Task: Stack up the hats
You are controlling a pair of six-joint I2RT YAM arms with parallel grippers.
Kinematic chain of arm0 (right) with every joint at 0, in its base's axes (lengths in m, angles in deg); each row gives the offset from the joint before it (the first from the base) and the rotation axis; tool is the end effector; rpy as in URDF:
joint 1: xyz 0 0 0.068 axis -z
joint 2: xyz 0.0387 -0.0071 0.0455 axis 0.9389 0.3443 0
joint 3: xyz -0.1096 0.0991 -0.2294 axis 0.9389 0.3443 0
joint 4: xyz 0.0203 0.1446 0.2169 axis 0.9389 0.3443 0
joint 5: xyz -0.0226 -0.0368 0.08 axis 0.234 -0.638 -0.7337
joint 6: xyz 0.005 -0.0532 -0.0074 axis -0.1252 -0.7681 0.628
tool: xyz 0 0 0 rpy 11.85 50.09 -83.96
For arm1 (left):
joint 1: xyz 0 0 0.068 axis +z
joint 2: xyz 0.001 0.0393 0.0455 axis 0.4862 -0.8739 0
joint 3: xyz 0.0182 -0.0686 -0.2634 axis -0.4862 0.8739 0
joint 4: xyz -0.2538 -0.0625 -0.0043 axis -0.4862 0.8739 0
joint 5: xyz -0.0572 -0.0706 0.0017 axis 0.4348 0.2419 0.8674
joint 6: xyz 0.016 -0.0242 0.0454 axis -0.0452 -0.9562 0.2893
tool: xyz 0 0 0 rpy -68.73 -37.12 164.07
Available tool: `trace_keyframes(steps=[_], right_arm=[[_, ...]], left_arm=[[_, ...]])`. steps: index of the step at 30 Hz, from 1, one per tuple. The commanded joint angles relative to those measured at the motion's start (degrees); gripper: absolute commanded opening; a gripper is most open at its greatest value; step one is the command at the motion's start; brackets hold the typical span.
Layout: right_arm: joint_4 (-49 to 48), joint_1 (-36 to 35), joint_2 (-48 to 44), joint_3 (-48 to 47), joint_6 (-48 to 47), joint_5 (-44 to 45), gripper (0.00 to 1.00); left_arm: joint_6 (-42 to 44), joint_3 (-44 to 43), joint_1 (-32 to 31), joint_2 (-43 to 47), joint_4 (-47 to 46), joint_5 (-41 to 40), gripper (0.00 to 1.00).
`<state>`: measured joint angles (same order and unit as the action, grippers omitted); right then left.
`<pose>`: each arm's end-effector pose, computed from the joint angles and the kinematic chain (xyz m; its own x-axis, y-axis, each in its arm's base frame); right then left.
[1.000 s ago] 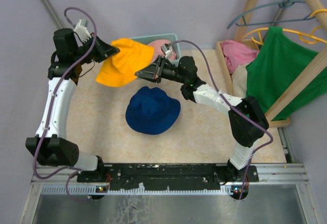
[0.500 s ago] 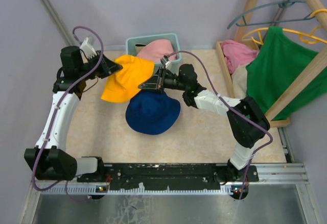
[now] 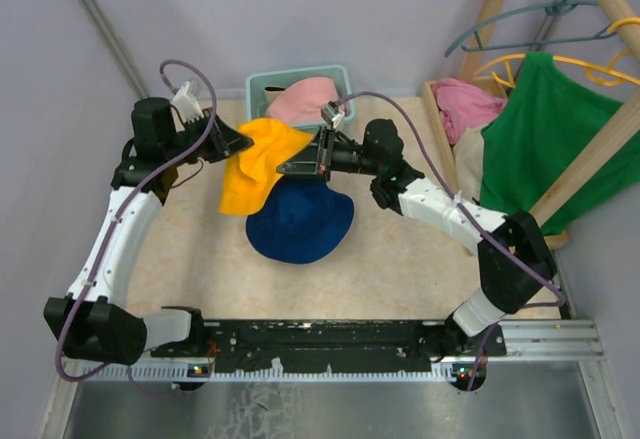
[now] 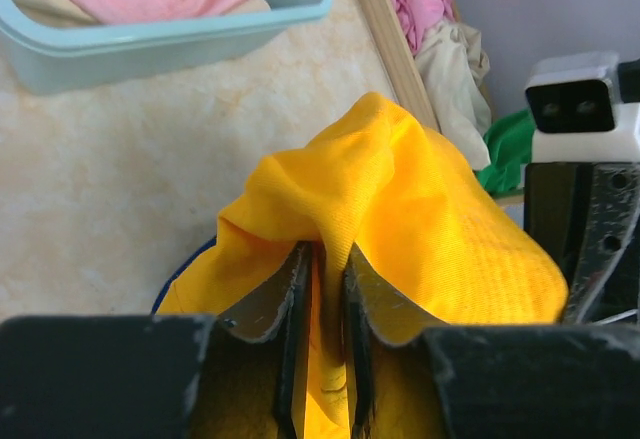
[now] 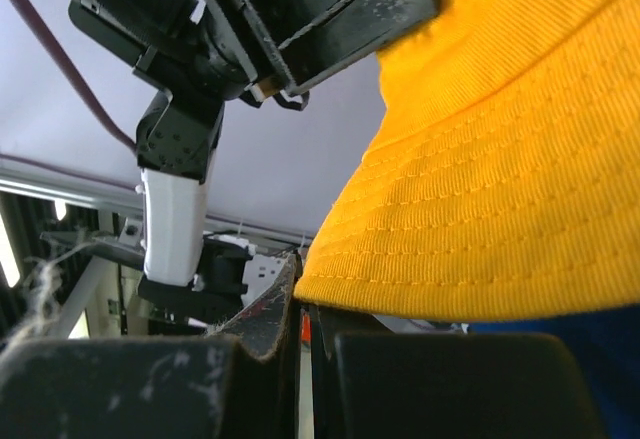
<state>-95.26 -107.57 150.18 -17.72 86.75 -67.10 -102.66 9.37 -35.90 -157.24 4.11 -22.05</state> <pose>0.2736 0.2432 0.3358 -0.9458 0.1450 -0.2906 -0.2975 -0.0279 0.9543 0.2716 -0.0517 0.3892 -0.5805 -0.3131 -0.7517 0.3775 0.7145 -0.5891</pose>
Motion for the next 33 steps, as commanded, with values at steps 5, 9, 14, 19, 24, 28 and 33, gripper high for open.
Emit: trace_keyframes(steps=[5,9,14,19,24,28,33], right_arm=[[4.7,0.7,-8.4,5.6,-1.5,-2.6,0.0],[8.5,1.8,-12.5,8.8,-3.4,-3.0,0.0],[15.2,3.1,-17.8,13.3,-7.1,-3.7,0.0],[18.3,5.3,-22.3,18.8,-9.4,-5.0,0.0],[25.8,5.8,-23.5,21.5,-17.3,-6.0,0.0],[25.5,5.8,-24.2,26.2,-19.0,-5.5,0.0],[26.7,5.8,-24.1,28.0,-22.3,-4.1,0.0]], left_arm=[[0.3,2.2,-3.2,2.1,1.4,-0.6,0.23],[-0.3,2.6,-4.5,2.4,1.8,-0.5,0.23],[-1.1,2.6,-7.5,2.4,3.0,-0.8,0.23],[-2.3,4.3,-10.8,2.4,3.1,-1.8,0.22],[-3.2,6.2,-13.0,2.9,3.1,-2.4,0.22],[-2.8,7.0,-13.1,4.4,4.7,-4.5,0.23],[-3.1,4.6,-12.8,6.8,7.7,-10.9,0.41]])
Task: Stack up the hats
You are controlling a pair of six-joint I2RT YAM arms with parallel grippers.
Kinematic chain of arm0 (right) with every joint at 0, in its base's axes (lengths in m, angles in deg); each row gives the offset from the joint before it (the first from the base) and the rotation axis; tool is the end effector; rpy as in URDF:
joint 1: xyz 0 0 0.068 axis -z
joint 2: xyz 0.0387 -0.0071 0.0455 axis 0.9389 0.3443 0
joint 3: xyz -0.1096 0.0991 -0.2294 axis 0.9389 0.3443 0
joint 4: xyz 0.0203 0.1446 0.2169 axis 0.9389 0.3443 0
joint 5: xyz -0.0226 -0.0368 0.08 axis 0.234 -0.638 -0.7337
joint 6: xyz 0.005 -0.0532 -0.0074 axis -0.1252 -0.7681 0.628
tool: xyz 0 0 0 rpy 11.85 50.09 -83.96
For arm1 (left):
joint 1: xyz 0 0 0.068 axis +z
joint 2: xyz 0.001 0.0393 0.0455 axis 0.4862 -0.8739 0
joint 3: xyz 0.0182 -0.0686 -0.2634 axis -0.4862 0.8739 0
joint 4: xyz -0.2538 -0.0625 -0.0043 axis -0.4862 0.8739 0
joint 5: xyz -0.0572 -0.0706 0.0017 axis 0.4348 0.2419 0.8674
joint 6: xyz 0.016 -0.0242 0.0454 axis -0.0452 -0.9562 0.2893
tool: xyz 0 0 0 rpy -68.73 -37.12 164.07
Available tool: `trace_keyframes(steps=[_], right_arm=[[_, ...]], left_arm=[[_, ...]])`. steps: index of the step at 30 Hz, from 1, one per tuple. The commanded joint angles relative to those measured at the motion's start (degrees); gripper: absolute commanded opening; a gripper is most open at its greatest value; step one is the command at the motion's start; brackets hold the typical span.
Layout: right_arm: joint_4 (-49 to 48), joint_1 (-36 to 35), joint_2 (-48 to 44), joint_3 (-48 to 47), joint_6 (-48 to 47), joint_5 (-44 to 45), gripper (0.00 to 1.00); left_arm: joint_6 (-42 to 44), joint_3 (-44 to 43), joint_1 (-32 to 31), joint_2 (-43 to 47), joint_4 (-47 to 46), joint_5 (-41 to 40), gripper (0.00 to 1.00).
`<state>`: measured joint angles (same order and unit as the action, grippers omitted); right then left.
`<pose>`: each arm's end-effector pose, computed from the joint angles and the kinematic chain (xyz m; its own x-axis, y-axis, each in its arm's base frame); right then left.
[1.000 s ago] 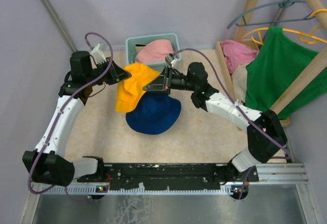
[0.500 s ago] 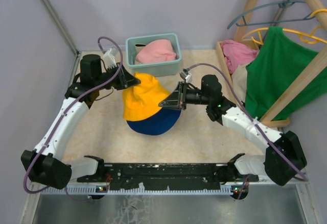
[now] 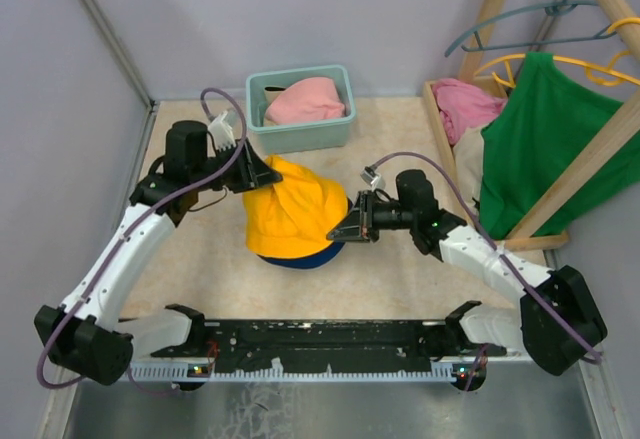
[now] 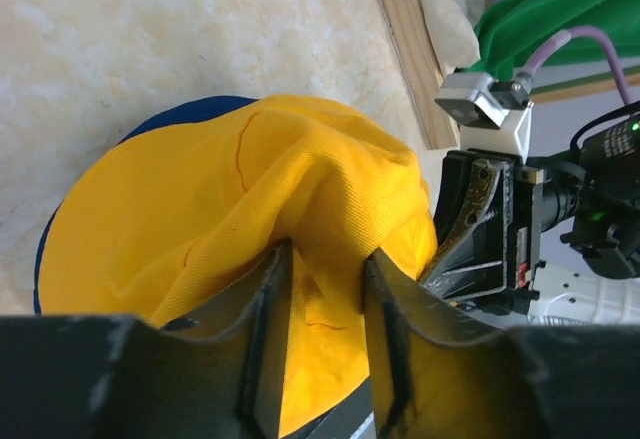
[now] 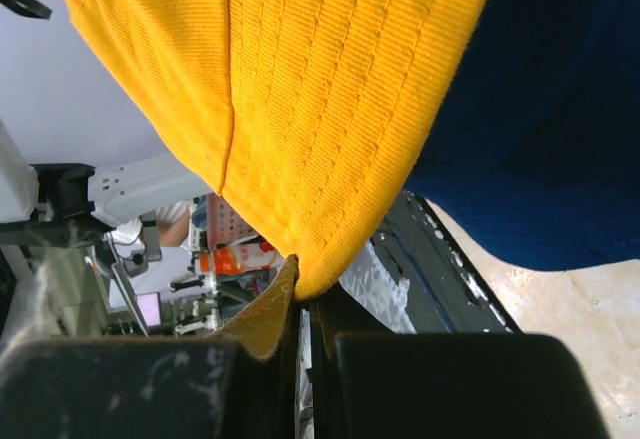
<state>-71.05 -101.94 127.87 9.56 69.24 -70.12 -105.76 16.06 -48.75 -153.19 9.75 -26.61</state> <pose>0.1983 0.1554 0.2457 -0.9748 0.0738 -0.2104 -0.1809 0.2900 0.9398 0.2355 -0.1018 0.3569 -0.7336 -0.2049 -0.6479 0.3663 0.6838 -0.6311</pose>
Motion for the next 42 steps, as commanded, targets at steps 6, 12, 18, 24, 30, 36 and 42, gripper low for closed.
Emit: trace_keyframes(steps=[6,12,18,24,30,36,42], right_arm=[[-0.3,0.6,0.1,2.7,-5.8,-0.8,0.0],[-3.0,3.7,2.2,3.6,-5.9,-2.3,0.0],[-4.1,5.6,5.8,3.6,-7.3,-4.9,0.0],[-3.3,8.2,7.0,2.6,-8.3,-7.1,0.0],[-2.5,10.9,8.4,1.5,-9.6,-9.2,0.0],[-0.7,12.8,11.6,0.9,-12.2,-10.1,0.0],[-1.8,13.0,14.9,0.2,-12.8,-10.3,0.0]], left_arm=[[-3.0,-3.3,2.4,6.4,7.2,-9.9,0.56],[-8.8,5.0,7.7,13.5,13.2,-11.0,0.64],[-15.3,19.6,12.5,19.1,8.1,-3.2,0.65],[-16.3,26.0,13.8,19.5,2.4,-1.4,0.63],[-17.1,29.1,14.9,16.9,-4.3,0.5,0.64],[-16.5,28.5,15.0,11.6,-9.8,1.6,0.63],[-15.4,28.6,15.0,6.6,-12.1,5.2,0.62]])
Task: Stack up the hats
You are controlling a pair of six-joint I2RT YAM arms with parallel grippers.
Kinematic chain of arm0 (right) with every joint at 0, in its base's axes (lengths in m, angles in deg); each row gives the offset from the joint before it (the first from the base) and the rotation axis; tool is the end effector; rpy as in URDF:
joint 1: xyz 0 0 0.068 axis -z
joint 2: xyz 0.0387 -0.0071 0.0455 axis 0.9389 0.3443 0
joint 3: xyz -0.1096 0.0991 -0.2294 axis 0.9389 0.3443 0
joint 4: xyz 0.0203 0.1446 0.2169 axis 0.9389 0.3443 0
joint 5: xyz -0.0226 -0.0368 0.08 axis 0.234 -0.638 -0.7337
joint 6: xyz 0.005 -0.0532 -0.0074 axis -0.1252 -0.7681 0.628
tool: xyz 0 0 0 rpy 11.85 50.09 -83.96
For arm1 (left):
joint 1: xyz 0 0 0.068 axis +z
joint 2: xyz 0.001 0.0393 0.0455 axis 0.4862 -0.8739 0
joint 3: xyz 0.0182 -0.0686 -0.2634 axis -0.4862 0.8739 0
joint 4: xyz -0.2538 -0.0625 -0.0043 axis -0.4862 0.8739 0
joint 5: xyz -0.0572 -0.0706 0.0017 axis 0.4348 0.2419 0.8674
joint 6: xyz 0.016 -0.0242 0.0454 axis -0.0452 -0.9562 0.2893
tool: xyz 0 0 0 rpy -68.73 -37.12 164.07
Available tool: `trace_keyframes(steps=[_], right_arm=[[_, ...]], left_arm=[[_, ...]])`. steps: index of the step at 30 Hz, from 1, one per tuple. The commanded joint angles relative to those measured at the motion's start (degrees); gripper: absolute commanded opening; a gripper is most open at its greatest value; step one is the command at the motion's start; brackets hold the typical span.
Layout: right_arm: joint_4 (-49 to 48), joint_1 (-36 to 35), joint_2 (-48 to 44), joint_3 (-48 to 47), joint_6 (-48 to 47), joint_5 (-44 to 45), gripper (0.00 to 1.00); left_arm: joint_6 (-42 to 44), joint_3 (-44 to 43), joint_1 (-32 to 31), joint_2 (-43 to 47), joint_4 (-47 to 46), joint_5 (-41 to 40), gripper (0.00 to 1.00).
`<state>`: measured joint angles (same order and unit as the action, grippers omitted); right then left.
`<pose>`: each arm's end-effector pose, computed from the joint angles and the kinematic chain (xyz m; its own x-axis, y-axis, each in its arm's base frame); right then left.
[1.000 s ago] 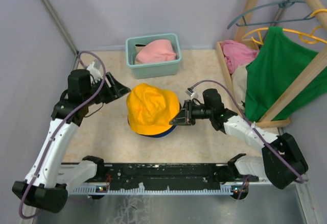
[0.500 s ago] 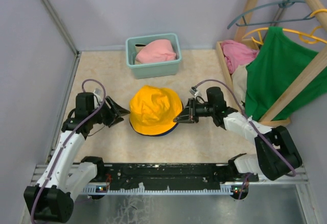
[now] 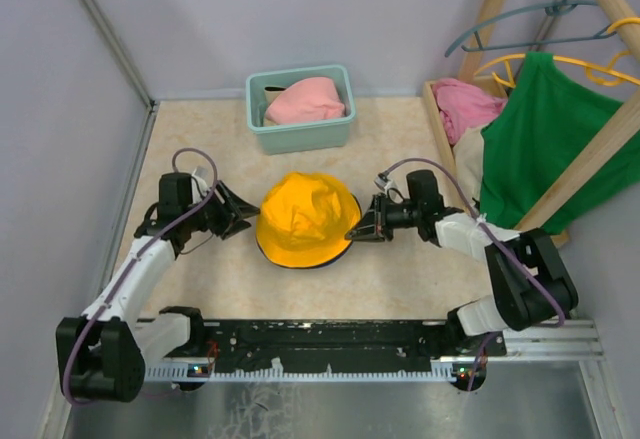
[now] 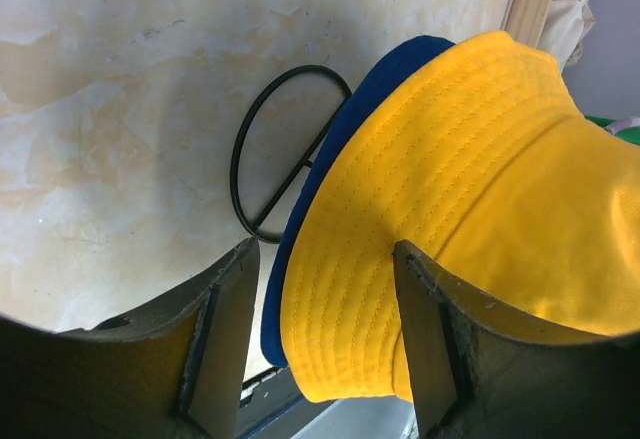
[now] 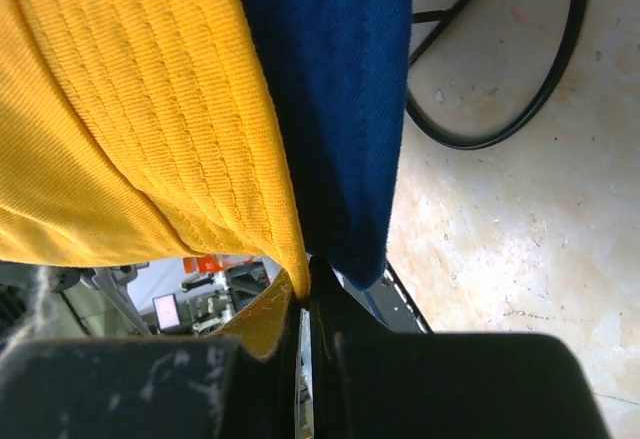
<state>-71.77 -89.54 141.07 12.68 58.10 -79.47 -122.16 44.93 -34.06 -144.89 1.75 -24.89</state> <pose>0.2361 0.1162 0.1775 -0.9898 0.0781 -0.1191 -0.0841 0.3541 0.9314 0.2083 -0.0358 0.2308 -0.7764 -0.5629 -0.2833 -0.1687 0.6188 -0.7673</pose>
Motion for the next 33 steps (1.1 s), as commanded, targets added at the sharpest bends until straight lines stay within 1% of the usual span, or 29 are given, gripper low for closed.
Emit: trace_keyframes(steps=[1,6,11,19,28,29,31,32,33], right_arm=[[-1.4,0.6,2.2,-3.0,-1.7,-1.1,0.0],[-1.4,0.7,4.4,-3.3,-2.9,-0.8,0.0],[0.8,0.6,5.5,-3.0,-5.3,-0.2,0.0],[3.9,0.7,5.5,-3.1,-7.9,0.8,0.0],[7.3,0.6,4.6,-4.6,-10.0,1.5,0.0],[7.9,0.6,3.9,-5.1,-10.1,1.7,0.06],[9.5,0.6,2.0,-6.3,-10.6,2.4,0.12],[11.0,0.7,1.1,-7.1,-11.1,3.0,0.17],[13.3,0.7,0.2,-8.1,-12.2,3.9,0.25]], left_arm=[[0.8,0.0,0.3,-1.9,-4.9,3.9,0.61],[1.5,0.6,0.3,-2.7,-6.3,3.3,0.61],[1.5,0.7,0.3,-4.1,-7.3,4.2,0.58],[3.0,3.3,0.3,-5.4,-8.2,4.4,0.56],[3.2,5.7,0.3,-4.6,-8.7,4.1,0.56],[3.3,5.5,0.3,-4.4,-8.4,4.1,0.56],[3.8,4.6,0.3,-3.9,-7.3,3.6,0.56],[4.1,3.9,0.3,-3.7,-6.6,3.3,0.56],[4.3,3.4,0.3,-3.5,-6.0,3.0,0.56]])
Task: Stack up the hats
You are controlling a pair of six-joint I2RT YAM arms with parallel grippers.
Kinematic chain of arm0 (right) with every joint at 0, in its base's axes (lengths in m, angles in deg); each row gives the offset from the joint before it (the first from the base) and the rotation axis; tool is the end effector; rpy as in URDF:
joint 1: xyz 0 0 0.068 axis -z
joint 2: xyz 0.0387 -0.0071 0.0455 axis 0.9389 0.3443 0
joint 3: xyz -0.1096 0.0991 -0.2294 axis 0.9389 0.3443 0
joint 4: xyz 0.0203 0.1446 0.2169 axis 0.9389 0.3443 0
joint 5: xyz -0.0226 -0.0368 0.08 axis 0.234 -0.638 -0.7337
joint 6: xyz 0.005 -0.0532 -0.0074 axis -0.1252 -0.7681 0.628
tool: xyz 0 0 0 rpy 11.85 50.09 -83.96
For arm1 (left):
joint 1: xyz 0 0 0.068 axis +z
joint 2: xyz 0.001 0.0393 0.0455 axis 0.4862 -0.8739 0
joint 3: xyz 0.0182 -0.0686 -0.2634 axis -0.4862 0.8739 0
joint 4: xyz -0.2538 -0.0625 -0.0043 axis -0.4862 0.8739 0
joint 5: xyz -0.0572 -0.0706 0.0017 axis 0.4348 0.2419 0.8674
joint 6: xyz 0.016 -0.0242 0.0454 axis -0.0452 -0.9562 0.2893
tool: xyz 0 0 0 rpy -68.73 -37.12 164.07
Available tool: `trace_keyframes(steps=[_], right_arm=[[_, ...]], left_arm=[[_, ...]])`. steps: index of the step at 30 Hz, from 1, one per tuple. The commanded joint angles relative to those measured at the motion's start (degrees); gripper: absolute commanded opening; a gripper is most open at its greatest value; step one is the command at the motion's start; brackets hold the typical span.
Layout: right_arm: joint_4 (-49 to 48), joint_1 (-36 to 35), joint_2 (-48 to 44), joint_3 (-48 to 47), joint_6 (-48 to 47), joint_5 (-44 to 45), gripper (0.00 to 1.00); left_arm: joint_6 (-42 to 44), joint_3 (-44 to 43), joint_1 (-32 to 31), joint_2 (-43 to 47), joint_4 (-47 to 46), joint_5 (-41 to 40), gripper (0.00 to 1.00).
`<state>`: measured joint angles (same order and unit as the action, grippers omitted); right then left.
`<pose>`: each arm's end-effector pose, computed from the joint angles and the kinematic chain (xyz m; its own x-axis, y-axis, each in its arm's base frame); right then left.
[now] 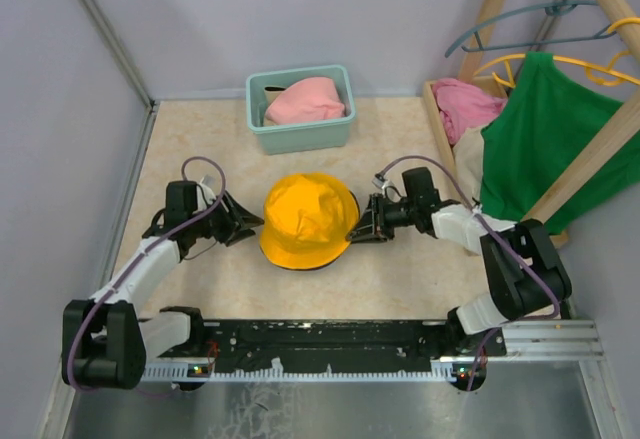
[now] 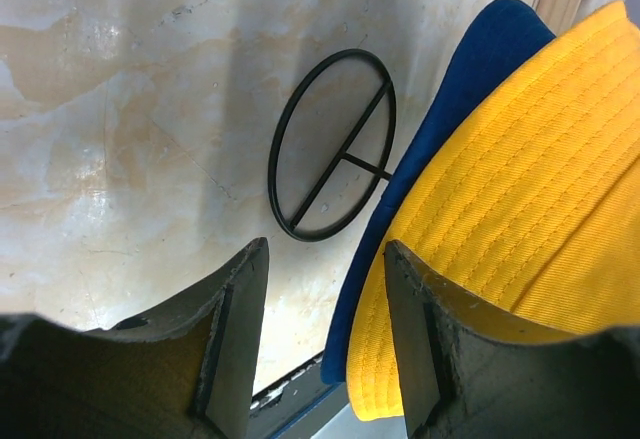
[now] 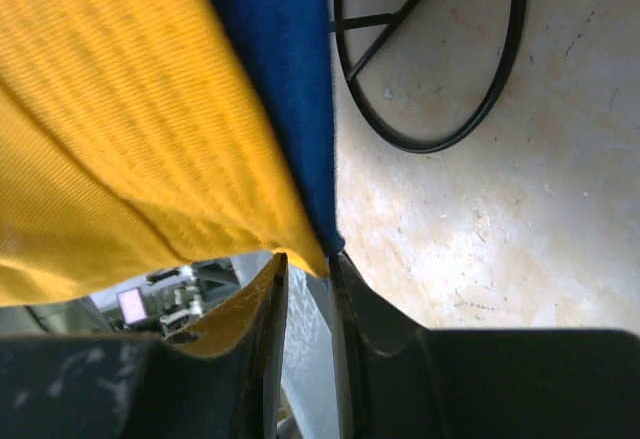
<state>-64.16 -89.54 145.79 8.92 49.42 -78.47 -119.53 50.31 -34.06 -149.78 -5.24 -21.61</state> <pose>0.2456 0.1192 0.1661 -0.9918 0.0243 -0.1256 -0.1039 0.4197 0.9017 0.2121 -0.0379 0.1943 -0.8224 -0.5100 -0.2519 -0.1523 0.6241 -0.7664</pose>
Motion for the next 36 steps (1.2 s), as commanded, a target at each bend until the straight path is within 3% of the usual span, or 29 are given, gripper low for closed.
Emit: trace_keyframes(steps=[1,7,15,25,30,36], right_arm=[[7.6,0.7,-5.5,-5.1,-4.6,3.8,0.31],[17.6,1.5,-10.9,-8.7,-9.2,8.5,0.56],[24.8,5.0,-16.1,-10.2,-13.5,13.8,0.67],[14.0,5.4,-15.1,-8.8,-8.2,11.8,0.7],[9.0,5.4,-15.4,-12.8,-4.5,13.7,0.61],[1.7,3.8,-7.7,-18.6,0.7,11.6,0.63]], left_arm=[[2.0,-2.4,0.3,1.6,1.5,-0.5,0.56],[2.6,-4.9,0.3,1.8,3.2,-1.1,0.56],[4.0,-10.2,0.7,2.4,7.1,-5.1,0.6],[9.0,-16.2,0.9,-9.0,1.2,2.0,0.6],[10.5,-25.4,0.8,-15.1,2.0,5.6,0.59],[9.9,-27.3,-0.1,-18.0,0.9,7.9,0.58]])
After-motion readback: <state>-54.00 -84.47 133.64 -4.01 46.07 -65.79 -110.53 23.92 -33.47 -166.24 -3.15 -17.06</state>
